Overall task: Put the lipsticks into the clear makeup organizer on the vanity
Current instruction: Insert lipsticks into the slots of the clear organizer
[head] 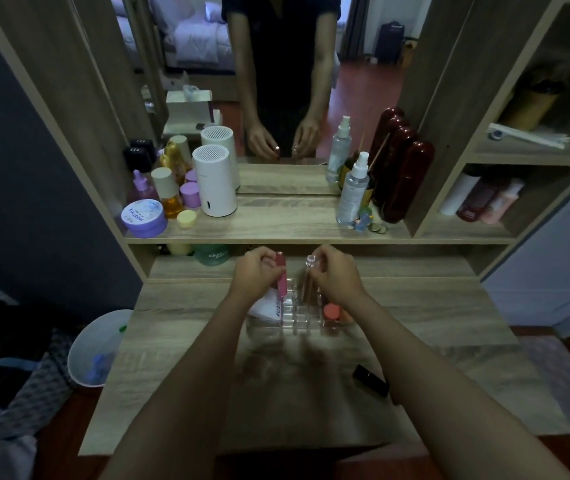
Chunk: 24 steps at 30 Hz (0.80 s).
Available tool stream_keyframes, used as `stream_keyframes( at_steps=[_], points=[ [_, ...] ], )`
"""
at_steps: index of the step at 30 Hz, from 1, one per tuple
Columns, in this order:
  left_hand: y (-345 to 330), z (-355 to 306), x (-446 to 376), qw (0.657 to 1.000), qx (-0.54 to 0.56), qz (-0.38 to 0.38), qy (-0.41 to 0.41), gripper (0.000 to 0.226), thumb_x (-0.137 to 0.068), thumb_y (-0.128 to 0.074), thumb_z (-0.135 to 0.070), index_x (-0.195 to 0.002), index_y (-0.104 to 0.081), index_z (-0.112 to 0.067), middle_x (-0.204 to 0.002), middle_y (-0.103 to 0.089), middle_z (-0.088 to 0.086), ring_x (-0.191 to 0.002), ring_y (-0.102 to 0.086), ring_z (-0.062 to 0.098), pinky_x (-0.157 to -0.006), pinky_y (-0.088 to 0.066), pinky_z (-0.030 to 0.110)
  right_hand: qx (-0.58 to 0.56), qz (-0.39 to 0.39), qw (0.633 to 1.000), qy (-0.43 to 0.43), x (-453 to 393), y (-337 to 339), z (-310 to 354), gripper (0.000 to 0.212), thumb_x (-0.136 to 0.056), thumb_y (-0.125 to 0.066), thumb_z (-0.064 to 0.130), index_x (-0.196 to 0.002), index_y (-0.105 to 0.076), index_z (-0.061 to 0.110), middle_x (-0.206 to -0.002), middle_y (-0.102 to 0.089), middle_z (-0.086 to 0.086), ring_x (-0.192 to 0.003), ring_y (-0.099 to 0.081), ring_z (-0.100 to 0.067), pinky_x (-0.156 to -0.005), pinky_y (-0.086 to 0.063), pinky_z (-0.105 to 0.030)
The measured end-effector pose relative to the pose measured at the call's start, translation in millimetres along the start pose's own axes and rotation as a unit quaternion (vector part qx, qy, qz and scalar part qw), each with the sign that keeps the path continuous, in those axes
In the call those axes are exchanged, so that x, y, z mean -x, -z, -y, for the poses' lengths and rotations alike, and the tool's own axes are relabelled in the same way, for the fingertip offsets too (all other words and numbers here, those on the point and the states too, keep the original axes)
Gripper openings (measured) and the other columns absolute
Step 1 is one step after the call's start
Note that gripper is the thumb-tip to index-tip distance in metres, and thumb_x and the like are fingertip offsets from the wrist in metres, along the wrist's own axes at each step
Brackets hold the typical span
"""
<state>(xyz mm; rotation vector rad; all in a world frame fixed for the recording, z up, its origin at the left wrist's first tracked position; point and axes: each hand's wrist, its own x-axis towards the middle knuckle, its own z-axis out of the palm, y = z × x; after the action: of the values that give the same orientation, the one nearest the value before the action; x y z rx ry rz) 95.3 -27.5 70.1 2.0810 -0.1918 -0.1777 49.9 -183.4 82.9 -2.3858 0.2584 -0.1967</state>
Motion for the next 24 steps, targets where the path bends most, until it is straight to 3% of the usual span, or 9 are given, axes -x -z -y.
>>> stream_keyframes(
  at_steps=[3,9,15,21,24],
  points=[
    [-3,-2,-13,0.999,-0.016,-0.033,-0.009,0.022,-0.076,-0.071,-0.004,-0.098,-0.065,-0.003,-0.079,-0.062,0.001,-0.060,-0.052,-0.001,-0.057,-0.043,0.009,-0.017,-0.043,0.999,0.001,-9,0,1,0.011,-0.080,-0.067,0.007,-0.089,-0.061,0.007,-0.075,-0.064,-0.004,-0.070,-0.056,-0.014,-0.067,-0.043,-0.025],
    [-15,10,-21,0.999,-0.038,-0.029,-0.023,0.022,-0.077,-0.070,-0.004,-0.098,-0.066,-0.005,-0.080,-0.062,-0.004,-0.063,-0.052,-0.006,-0.050,-0.047,0.005,-0.050,-0.037,0.998,-0.011,-15,-10,-7,0.012,-0.081,-0.064,0.001,-0.093,-0.063,0.004,-0.086,-0.071,-0.014,-0.080,-0.067,-0.025,-0.079,-0.056,-0.041],
    [-25,18,-27,0.997,-0.073,-0.004,-0.027,0.020,-0.077,-0.068,-0.004,-0.097,-0.067,-0.007,-0.083,-0.065,0.000,-0.061,-0.050,-0.007,-0.049,-0.043,0.006,-0.027,-0.034,0.999,0.000,-28,-11,-9,0.011,-0.081,-0.067,0.007,-0.091,-0.062,0.005,-0.085,-0.071,-0.012,-0.074,-0.063,-0.018,-0.068,-0.046,-0.024],
    [-31,27,-30,0.997,-0.076,0.013,-0.006,0.022,-0.077,-0.065,0.003,-0.099,-0.065,-0.002,-0.095,-0.071,0.016,-0.073,-0.057,0.010,-0.061,-0.043,0.010,-0.016,-0.010,1.000,0.010,-29,-14,-13,0.011,-0.081,-0.066,0.007,-0.092,-0.064,0.006,-0.085,-0.072,-0.013,-0.079,-0.067,-0.025,-0.078,-0.056,-0.040],
    [-35,31,-30,0.997,-0.081,0.020,0.000,0.023,-0.076,-0.066,0.003,-0.098,-0.067,-0.003,-0.094,-0.072,0.014,-0.067,-0.057,0.005,-0.051,-0.046,0.006,-0.016,0.001,1.000,-0.002,-28,-17,-18,0.012,-0.081,-0.066,0.007,-0.093,-0.065,0.007,-0.086,-0.072,-0.012,-0.081,-0.067,-0.024,-0.080,-0.056,-0.041]
  ],
)
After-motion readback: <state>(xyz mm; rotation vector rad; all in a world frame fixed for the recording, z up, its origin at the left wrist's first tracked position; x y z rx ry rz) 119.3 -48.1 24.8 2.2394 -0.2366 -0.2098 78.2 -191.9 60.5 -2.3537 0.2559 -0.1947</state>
